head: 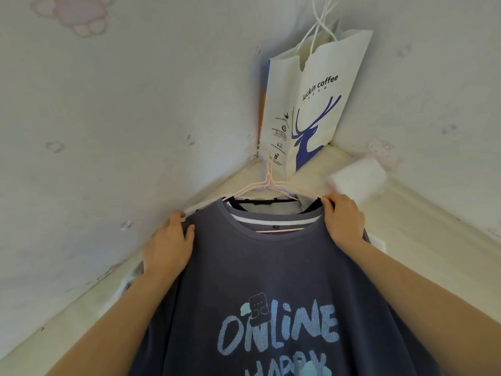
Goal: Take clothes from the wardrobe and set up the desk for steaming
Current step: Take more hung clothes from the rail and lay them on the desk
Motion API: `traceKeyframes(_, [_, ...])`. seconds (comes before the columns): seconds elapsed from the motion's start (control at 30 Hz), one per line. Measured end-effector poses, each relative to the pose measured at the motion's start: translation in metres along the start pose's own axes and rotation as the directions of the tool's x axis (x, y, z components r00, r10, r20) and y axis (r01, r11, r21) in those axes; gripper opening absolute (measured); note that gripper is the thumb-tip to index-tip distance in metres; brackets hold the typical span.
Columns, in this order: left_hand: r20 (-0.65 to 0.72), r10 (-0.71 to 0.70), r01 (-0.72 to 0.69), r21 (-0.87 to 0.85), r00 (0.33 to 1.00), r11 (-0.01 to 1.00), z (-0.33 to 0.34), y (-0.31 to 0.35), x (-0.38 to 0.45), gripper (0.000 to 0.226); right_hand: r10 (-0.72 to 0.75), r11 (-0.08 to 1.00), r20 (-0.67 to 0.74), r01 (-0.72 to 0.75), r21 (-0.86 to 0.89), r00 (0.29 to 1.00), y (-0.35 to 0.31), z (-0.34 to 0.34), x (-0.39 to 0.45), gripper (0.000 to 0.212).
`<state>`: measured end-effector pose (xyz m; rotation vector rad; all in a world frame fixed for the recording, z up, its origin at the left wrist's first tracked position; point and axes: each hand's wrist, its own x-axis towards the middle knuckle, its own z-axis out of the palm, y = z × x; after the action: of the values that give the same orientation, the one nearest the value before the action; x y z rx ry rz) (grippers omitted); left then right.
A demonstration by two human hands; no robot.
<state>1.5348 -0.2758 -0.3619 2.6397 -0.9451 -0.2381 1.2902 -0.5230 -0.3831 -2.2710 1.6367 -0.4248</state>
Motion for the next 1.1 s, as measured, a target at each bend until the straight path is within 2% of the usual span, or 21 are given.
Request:
traceKeyframes(0.13, [0.122,-0.136,0.150,-0.107,0.983,0.983,-0.004,-0.010,0.002,0.049,0.020,1.000,0.019,-0.020,0.016,1.000,0.011,0.010,0.000,0.026])
traceKeyframes(0.23, [0.120,-0.227,0.240,-0.109,0.967,0.965,-0.007,-0.011,0.001,0.056,0.019,1.000,0.031,-0.020,0.014,0.999,0.010,0.015,0.001,0.026])
traceKeyframes(0.33, [0.045,-0.061,0.058,0.064,0.997,0.996,-0.002,0.003,-0.005,0.058,0.019,0.999,0.023,-0.020,0.039,1.000,0.010,0.018,0.002,0.025])
traceKeyframes(0.4, [0.086,-0.013,0.007,0.078,0.996,0.997,0.008,0.010,-0.006,0.059,0.016,0.997,0.008,-0.017,0.072,1.000,0.010,0.017,0.004,0.024])
traceKeyframes(0.47, [0.115,-0.070,0.080,-0.092,0.991,0.993,0.016,0.012,0.001,0.054,0.009,0.996,-0.010,-0.008,0.094,1.000,0.006,0.016,0.008,0.024])
traceKeyframes(0.53, [0.015,-0.084,0.085,-0.281,0.996,0.956,0.016,0.017,0.008,0.045,0.013,0.994,-0.026,-0.011,0.104,1.000,0.000,0.012,0.015,0.024])
traceKeyframes(0.63, [-0.106,-0.059,0.020,-0.338,0.993,0.941,0.012,0.032,0.012,0.041,0.054,0.990,-0.027,-0.050,0.130,0.998,-0.004,0.010,0.021,0.021])
traceKeyframes(0.7, [-0.084,-0.009,-0.010,-0.222,0.996,0.975,0.015,0.032,0.008,0.045,0.046,0.997,-0.023,-0.044,0.067,0.999,-0.002,0.014,0.017,0.020])
traceKeyframes(0.77, [-0.060,0.056,-0.056,-0.005,0.997,0.998,0.024,0.022,0.002,0.048,0.003,0.999,-0.015,-0.004,-0.044,1.000,0.001,0.019,0.012,0.022])
traceKeyframes(0.87, [-0.054,0.123,-0.104,0.269,0.991,0.957,0.036,0.012,-0.002,0.053,-0.037,0.993,0.009,0.038,-0.112,0.999,0.002,0.021,0.010,0.025])
traceKeyframes(0.97, [0.013,0.147,-0.142,0.365,0.989,0.920,0.038,0.011,-0.005,0.063,-0.085,0.982,0.039,0.090,-0.169,0.996,-0.001,0.016,0.007,0.028])
traceKeyframes(1.1, [0.035,0.154,-0.156,0.359,0.988,0.920,0.040,0.007,-0.007,0.065,-0.226,0.940,0.096,0.243,-0.239,0.969,0.001,0.009,-0.016,0.040])
